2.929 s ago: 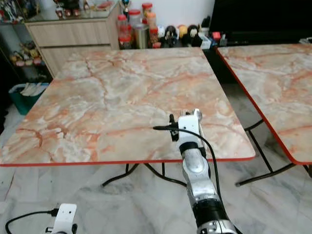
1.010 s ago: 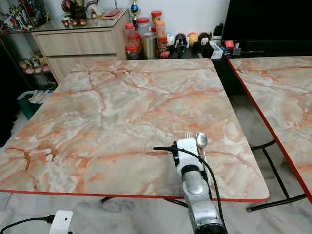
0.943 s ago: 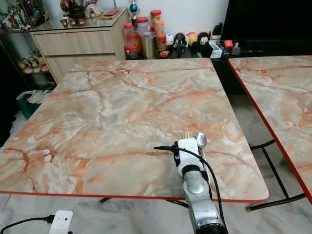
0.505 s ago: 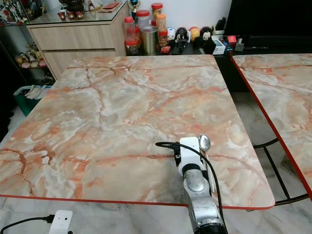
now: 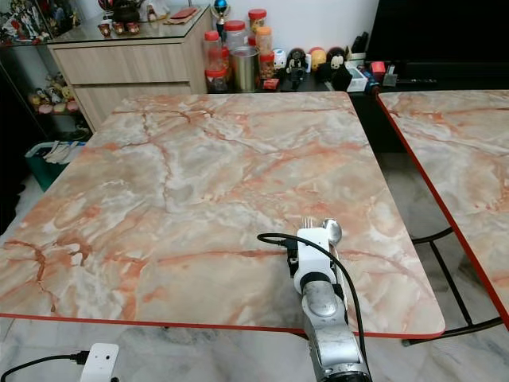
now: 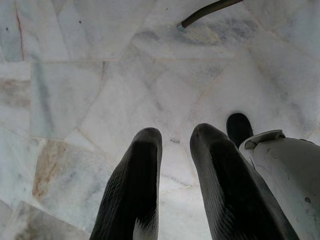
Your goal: Setting the table
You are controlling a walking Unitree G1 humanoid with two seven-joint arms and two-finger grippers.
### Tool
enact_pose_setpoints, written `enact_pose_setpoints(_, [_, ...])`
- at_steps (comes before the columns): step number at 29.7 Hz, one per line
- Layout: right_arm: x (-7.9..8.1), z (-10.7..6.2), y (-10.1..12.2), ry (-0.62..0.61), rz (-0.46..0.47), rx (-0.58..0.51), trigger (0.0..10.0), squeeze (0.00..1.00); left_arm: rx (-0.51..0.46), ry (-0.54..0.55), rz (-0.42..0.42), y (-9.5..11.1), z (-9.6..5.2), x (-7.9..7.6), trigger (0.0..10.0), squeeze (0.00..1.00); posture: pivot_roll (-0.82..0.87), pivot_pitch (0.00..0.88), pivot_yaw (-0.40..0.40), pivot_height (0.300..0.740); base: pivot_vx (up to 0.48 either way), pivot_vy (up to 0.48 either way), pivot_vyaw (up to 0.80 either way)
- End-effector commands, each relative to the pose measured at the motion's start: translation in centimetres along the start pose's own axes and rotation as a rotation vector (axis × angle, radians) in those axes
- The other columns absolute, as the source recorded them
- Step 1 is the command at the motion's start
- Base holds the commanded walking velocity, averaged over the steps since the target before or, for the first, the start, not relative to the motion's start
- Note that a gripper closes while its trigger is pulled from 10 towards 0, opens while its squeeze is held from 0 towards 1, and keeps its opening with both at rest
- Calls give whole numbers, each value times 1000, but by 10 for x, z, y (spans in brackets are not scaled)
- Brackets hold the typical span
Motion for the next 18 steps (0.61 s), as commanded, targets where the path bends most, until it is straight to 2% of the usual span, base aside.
enact_pose_setpoints(1, [2, -2, 1, 7, 0, 6, 10000, 0, 11, -3, 5, -1, 0, 1, 10000, 0, -54, 0, 50, 740, 0, 0, 0])
enact_pose_setpoints(5, [1, -2, -1, 5, 15, 20, 10000, 0, 12, -3, 5, -2, 0, 1, 10000, 0, -53, 0, 50, 740, 0, 0, 0])
enact_pose_setpoints(10, [5, 0, -11, 37, 93, 80, 10000, 0, 13, -2, 7, -2, 0, 1, 10000, 0, -52, 0, 50, 740, 0, 0, 0])
enact_pose_setpoints(17, [5, 0, -16, 39, 98, 108, 10000, 0, 15, -4, 10, -3, 0, 1, 10000, 0, -52, 0, 52, 740, 0, 0, 0])
enact_pose_setpoints(18, [5, 0, -18, 41, 105, 114, 0, 0, 15, -5, 12, -3, 0, 1, 10000, 0, -55, 0, 56, 740, 0, 0, 0])
Point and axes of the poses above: a point about 5 cm out from each wrist's last joint towards the gripper, its own z axis pointing out of the wrist towards the gripper, its own y axis along the axis of the wrist's last joint, x = y × z, the point moved 1 cm from there along z, pointing out of the wrist towards the gripper, and after that the axes turned 2 degrees about -z, right-handed, at the moved point
